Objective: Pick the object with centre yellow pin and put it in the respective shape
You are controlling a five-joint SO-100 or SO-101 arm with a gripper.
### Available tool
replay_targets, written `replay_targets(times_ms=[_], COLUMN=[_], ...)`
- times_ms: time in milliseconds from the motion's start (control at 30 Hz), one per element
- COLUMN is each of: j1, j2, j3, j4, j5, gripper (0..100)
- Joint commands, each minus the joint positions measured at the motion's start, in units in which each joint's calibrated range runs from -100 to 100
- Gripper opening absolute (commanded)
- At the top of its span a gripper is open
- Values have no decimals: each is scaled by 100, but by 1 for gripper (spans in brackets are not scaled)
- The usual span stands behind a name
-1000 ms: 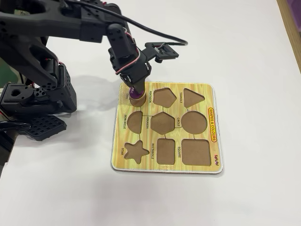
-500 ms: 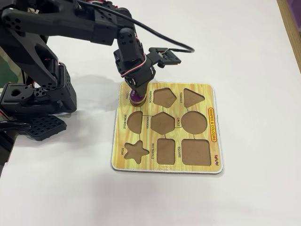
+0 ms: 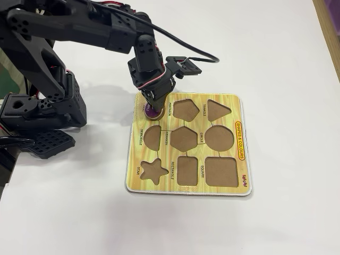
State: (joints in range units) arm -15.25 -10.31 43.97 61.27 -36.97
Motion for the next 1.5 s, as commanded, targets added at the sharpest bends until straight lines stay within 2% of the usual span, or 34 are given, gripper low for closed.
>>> replay_targets(times_ms=[0, 1467], j1=[-47, -204], j2=[-23, -7], j3=[-288, 108], j4=[-85, -293], j5=[31, 62], gripper=[4, 4])
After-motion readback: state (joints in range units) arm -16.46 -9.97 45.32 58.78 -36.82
